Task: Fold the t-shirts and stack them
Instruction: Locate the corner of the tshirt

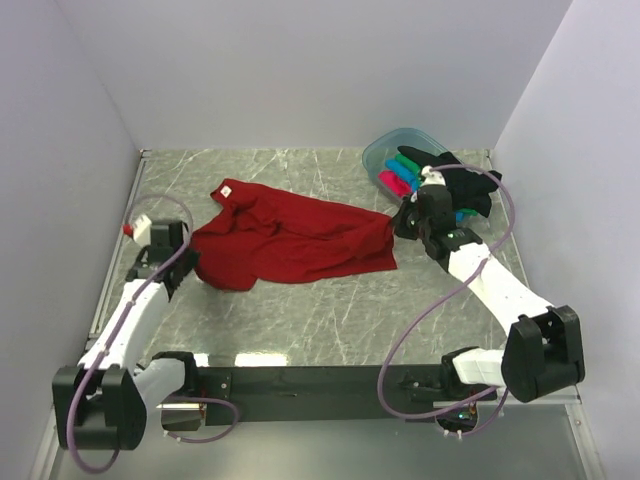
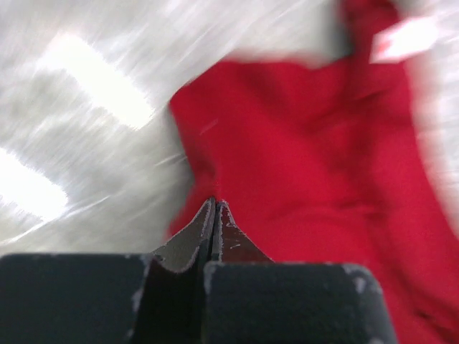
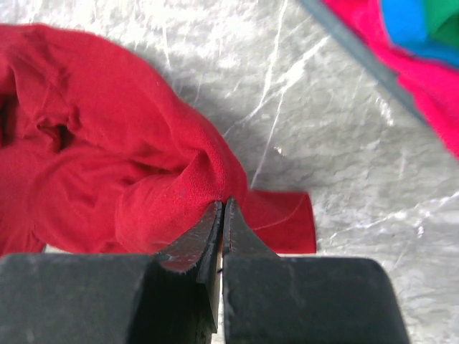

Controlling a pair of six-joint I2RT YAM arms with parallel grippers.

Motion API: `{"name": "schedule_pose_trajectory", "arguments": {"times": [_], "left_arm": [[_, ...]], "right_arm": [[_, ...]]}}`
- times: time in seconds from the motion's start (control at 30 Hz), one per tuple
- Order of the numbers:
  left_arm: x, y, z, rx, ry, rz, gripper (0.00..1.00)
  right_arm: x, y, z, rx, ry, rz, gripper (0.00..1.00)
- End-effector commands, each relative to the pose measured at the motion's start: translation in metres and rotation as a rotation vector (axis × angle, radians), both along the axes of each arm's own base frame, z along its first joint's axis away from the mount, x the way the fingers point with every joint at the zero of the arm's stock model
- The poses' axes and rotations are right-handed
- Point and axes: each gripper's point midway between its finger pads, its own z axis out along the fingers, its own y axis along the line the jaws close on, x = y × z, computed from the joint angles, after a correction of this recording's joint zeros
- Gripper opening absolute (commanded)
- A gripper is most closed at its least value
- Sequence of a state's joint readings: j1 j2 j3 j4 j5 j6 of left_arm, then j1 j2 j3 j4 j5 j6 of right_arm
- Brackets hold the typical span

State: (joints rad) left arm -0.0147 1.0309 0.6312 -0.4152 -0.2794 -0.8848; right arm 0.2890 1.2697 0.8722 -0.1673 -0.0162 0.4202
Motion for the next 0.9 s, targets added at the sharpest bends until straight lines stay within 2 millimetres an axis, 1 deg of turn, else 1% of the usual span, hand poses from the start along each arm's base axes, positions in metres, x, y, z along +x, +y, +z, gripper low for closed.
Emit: {"name": "schedule_pose_trajectory", "arguments": {"times": [0.0, 0.03, 0.07, 0.1, 0.13, 0.17, 0.2, 0.23, 0.27, 0.3, 0.33, 0.37, 0.4, 0.43, 0.47, 0.5, 0.53, 0.57, 0.63, 0.67, 0.7, 0.73, 0.77, 0.8, 0.87], "left_arm": [[0.029, -0.001, 0.090, 0.013, -0.219, -0.034, 0.00], [0.032, 0.003, 0.107, 0.028, -0.257, -0.019, 0.01], [0.034, 0.006, 0.120, 0.038, -0.285, -0.009, 0.00], [0.038, 0.008, 0.138, 0.050, -0.325, -0.006, 0.01], [0.042, 0.010, 0.147, 0.057, -0.352, 0.000, 0.01], [0.045, 0.019, 0.152, 0.057, -0.363, 0.021, 0.01], [0.048, 0.022, 0.159, 0.060, -0.375, 0.018, 0.01], [0.054, 0.025, 0.157, 0.055, -0.366, 0.018, 0.01], [0.056, 0.028, 0.157, 0.046, -0.366, 0.017, 0.00], [0.058, 0.030, 0.156, 0.045, -0.363, 0.016, 0.01], [0.061, 0.031, 0.153, 0.039, -0.361, 0.015, 0.01], [0.061, 0.035, 0.151, 0.037, -0.359, 0.020, 0.01], [0.061, 0.035, 0.143, 0.034, -0.345, 0.015, 0.00], [0.060, 0.036, 0.139, 0.035, -0.340, 0.017, 0.01], [0.059, 0.038, 0.136, 0.037, -0.334, 0.022, 0.01], [0.057, 0.038, 0.128, 0.037, -0.318, 0.025, 0.01], [0.056, 0.039, 0.125, 0.035, -0.315, 0.027, 0.01], [0.055, 0.038, 0.123, 0.034, -0.313, 0.024, 0.01], [0.055, 0.036, 0.117, 0.029, -0.311, 0.016, 0.01], [0.055, 0.036, 0.116, 0.030, -0.310, 0.013, 0.01], [0.054, 0.036, 0.114, 0.029, -0.302, 0.013, 0.00], [0.055, 0.036, 0.113, 0.029, -0.297, 0.011, 0.00], [0.055, 0.036, 0.114, 0.030, -0.298, 0.009, 0.01], [0.056, 0.035, 0.114, 0.028, -0.298, 0.004, 0.01], [0.055, 0.035, 0.113, 0.028, -0.298, -0.002, 0.01]], "right_arm": [[0.027, -0.008, 0.049, -0.025, -0.107, -0.041, 0.00], [0.031, -0.008, 0.052, -0.031, -0.104, -0.045, 0.00], [0.039, -0.006, 0.069, -0.027, -0.142, -0.042, 0.00], [0.044, -0.005, 0.076, -0.025, -0.154, -0.043, 0.00], [0.051, -0.003, 0.073, -0.031, -0.142, -0.038, 0.00], [0.061, 0.002, 0.090, -0.026, -0.173, -0.019, 0.00], [0.067, 0.005, 0.092, -0.030, -0.170, -0.010, 0.00], [0.073, 0.007, 0.072, -0.060, -0.099, 0.002, 0.00], [0.080, 0.010, 0.083, -0.058, -0.103, 0.008, 0.06], [0.080, 0.011, 0.076, -0.067, -0.073, 0.013, 0.25], [0.078, 0.013, 0.071, -0.070, -0.056, 0.015, 0.34], [0.070, 0.013, 0.056, -0.078, -0.030, 0.017, 0.40], [0.064, 0.014, 0.051, -0.076, -0.031, 0.017, 0.51], [0.058, 0.016, 0.059, -0.058, -0.069, 0.020, 0.58], [0.046, 0.016, 0.039, -0.054, -0.031, 0.022, 0.65], [0.040, 0.019, 0.041, -0.035, -0.047, 0.032, 0.74], [0.033, 0.025, 0.033, -0.029, -0.032, 0.047, 0.75], [0.023, 0.027, 0.017, -0.030, 0.001, 0.054, 0.76], [0.016, 0.037, 0.005, -0.031, 0.020, 0.076, 0.76], [0.011, 0.046, -0.004, -0.035, 0.038, 0.102, 0.76], [0.011, 0.049, -0.009, -0.037, 0.051, 0.107, 0.76], [0.010, 0.055, -0.022, -0.034, 0.087, 0.127, 0.75], [0.011, 0.060, -0.026, -0.033, 0.096, 0.140, 0.75], [0.012, 0.065, -0.035, -0.037, 0.115, 0.151, 0.75], [0.019, 0.075, -0.035, -0.022, 0.105, 0.170, 0.74]]}}
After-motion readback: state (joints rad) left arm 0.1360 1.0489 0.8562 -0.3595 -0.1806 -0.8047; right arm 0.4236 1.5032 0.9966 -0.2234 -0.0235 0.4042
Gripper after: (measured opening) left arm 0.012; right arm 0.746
